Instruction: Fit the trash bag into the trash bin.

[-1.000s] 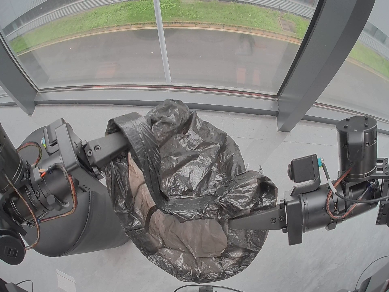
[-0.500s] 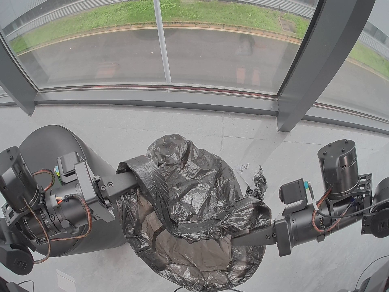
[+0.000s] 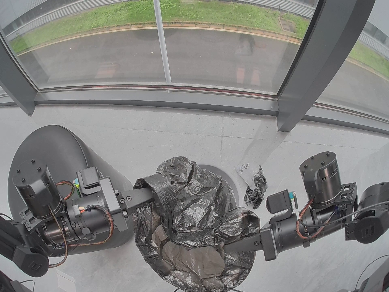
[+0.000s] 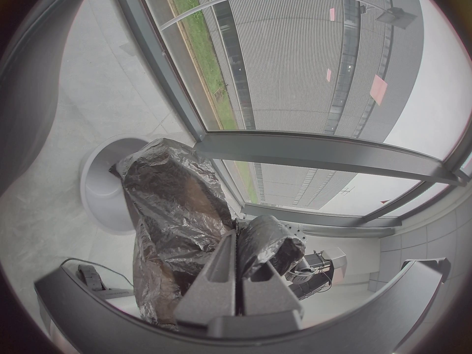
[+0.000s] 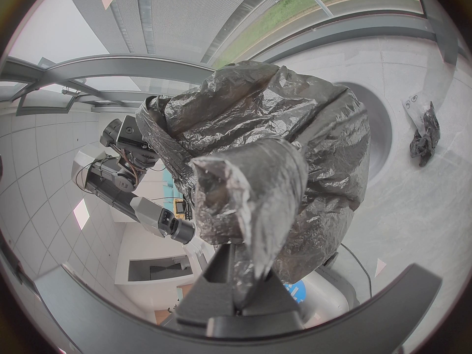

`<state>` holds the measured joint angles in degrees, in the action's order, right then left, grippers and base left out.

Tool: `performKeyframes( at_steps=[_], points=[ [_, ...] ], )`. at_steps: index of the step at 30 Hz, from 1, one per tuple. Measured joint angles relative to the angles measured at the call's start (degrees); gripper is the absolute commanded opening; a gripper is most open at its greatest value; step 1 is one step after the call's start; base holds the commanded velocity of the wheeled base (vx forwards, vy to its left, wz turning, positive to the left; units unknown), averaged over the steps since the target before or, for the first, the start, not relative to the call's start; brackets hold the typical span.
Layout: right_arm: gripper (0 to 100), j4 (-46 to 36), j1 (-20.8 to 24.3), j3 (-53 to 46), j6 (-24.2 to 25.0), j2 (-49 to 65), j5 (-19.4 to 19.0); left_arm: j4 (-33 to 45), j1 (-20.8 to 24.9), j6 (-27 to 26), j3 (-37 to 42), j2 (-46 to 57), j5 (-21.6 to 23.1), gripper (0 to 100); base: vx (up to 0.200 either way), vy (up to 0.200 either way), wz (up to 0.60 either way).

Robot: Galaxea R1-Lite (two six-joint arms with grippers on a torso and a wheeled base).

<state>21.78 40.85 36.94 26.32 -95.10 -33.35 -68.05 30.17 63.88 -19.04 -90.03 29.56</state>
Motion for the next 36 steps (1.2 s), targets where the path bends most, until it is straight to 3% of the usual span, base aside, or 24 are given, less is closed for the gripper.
performKeyframes(
  at_steps=[14,36],
  points=[
    [0,11.9,-0.6,-1.9,0.1,-8.2,0.2,-20.1,-0.2,0.6,4.0,-13.7,-0.5,0,0.000,0.000,0.00],
    [0,23.7,-9.2,2.7,-0.2,-20.8,0.5,-20.7,-4.2,0.4,-0.8,-24.9,-3.0,0,0.000,0.000,0.00]
  ],
)
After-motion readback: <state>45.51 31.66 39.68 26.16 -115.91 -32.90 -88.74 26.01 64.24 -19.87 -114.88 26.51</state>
